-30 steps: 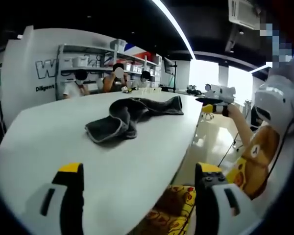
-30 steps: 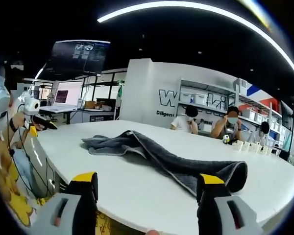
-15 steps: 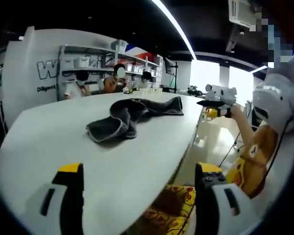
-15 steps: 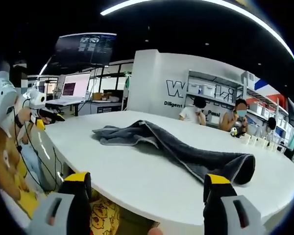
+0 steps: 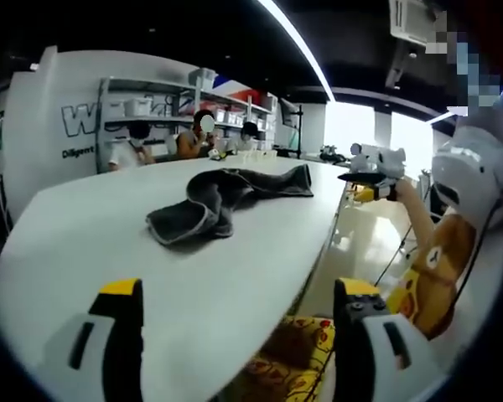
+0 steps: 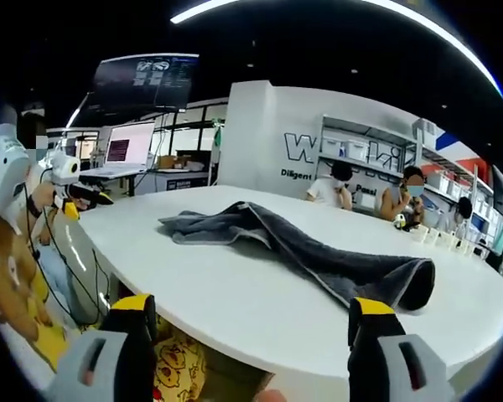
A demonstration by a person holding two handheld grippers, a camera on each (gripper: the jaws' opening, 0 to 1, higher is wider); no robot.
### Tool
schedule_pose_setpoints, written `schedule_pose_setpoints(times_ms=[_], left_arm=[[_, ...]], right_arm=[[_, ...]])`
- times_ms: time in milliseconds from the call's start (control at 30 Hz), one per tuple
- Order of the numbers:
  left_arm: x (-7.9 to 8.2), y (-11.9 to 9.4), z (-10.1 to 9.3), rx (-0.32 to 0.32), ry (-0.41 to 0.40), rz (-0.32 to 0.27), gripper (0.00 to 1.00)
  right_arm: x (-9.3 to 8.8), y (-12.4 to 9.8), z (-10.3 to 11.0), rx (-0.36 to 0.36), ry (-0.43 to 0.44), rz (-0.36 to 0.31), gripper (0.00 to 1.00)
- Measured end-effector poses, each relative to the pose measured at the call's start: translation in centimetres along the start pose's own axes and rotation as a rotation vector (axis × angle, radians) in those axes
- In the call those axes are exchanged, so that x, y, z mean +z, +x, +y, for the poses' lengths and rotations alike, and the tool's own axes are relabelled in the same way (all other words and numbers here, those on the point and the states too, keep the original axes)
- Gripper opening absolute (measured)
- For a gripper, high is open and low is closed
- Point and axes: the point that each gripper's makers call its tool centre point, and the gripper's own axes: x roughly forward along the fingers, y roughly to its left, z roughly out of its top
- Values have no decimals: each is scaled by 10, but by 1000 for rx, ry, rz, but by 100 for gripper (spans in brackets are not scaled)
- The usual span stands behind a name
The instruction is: Fold the towel on the table until its edges align and the towel forms a compact rectangular stack.
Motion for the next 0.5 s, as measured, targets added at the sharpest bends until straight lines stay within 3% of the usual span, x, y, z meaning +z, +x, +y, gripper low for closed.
schedule_pose_setpoints(times_ms=[333,500], left_arm=[[10,10,7,-13,45,34,99],[15,23,2,-66,65,59,98]], right_arm=[[-9,-11,-7,-28,12,7,99],[-13,-16,-9,-38,22,9,99]])
